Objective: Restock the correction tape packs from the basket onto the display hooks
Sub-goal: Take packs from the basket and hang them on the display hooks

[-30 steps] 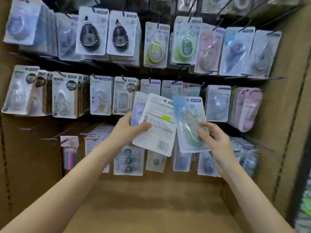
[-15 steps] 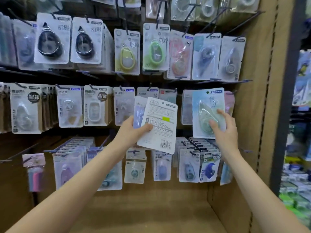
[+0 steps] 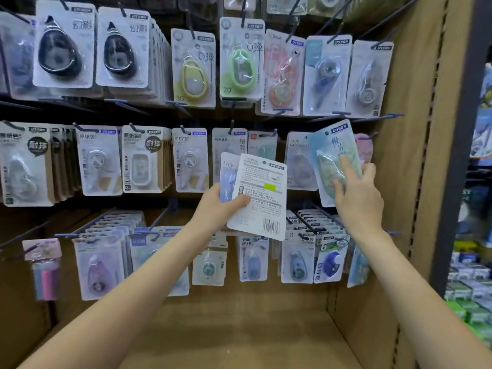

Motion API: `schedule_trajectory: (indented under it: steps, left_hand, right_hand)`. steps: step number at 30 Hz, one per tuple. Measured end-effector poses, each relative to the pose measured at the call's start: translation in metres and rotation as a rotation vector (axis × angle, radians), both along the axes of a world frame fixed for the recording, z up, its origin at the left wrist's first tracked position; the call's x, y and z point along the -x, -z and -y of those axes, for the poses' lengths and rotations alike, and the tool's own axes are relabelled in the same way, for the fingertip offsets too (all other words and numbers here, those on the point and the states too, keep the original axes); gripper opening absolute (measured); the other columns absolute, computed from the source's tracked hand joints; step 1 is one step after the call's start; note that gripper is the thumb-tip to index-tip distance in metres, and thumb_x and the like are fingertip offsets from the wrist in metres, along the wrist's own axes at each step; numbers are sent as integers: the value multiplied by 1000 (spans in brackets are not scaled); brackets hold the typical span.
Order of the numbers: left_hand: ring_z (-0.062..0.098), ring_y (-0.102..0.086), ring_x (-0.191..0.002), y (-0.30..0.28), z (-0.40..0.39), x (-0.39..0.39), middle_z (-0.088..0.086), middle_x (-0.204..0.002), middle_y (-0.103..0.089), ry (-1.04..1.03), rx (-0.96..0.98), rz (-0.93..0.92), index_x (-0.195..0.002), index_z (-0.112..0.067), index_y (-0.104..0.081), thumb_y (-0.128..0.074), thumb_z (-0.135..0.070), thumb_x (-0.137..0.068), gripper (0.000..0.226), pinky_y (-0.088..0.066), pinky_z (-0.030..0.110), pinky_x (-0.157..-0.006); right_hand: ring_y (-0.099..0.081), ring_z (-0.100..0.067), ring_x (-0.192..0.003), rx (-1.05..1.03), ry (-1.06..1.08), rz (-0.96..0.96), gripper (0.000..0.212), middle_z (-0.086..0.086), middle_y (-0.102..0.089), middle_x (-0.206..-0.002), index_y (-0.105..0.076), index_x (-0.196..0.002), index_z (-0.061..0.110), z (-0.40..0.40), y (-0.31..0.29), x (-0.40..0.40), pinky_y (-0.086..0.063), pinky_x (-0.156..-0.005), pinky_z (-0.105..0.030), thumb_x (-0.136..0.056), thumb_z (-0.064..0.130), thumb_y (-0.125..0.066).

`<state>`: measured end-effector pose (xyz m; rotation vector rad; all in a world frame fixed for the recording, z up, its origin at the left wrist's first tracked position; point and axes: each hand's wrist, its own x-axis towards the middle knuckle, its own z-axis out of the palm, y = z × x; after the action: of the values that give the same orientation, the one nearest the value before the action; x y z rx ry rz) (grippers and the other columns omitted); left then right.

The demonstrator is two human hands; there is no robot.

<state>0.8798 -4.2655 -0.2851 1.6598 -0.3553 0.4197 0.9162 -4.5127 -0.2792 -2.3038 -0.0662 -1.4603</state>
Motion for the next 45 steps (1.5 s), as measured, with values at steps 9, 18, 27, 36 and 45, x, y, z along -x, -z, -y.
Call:
schedule_trajectory:
  steps: [9, 18, 27, 36, 45]
  left_hand:
    - [14, -68, -87, 1, -2, -2, -4, -100, -68, -16, -21, 3, -100, -27, -55, -63, -15, -87, 20, -57, 33, -71]
    - [20, -68, -91, -1, 1, -10, 2, -107, -68, -40, -8, -3, -118, -16, -54, -64, -17, -86, 34, -57, 42, -78]
    - [16, -68, -85, 1, 1, -16, 0, -104, -69, -45, 16, 24, -115, -18, -54, -64, -17, -86, 30, -57, 29, -60]
    - [14, -67, -86, 2, -14, -14, -2, -103, -68, -118, 57, 20, -114, -20, -54, -64, -18, -86, 30, -55, 27, -61]
    - [9, -67, -80, 7, -5, -22, -2, -102, -67, -108, 80, 10, -115, -16, -54, -66, -18, -85, 32, -54, 19, -54]
  right_hand:
    - [-35, -29, -134, -330, -407, -91, 49, -13, -44, -138, -44, -139, 26, -1, -7, -6, -29, -111, -41, -92, 21, -57]
    - [-44, -16, -120, -475, -638, -226, 45, 5, -46, -134, -49, -132, 23, 21, -14, -10, -38, -96, -28, -89, 15, -62]
    - [-32, -19, -137, -381, -543, -278, 68, -1, -33, -150, -34, -145, 25, 15, -4, -18, -26, -106, -24, -87, 6, -63]
    - [-59, -13, -73, -1225, -761, -40, 23, -11, -63, -96, -58, -111, -2, 23, -46, -19, -52, -58, -18, -88, -3, -55]
    - [-55, -30, -112, -687, -309, -276, 20, -11, -47, -131, -63, -101, 19, 11, -16, -33, -45, -97, -40, -81, 20, -64]
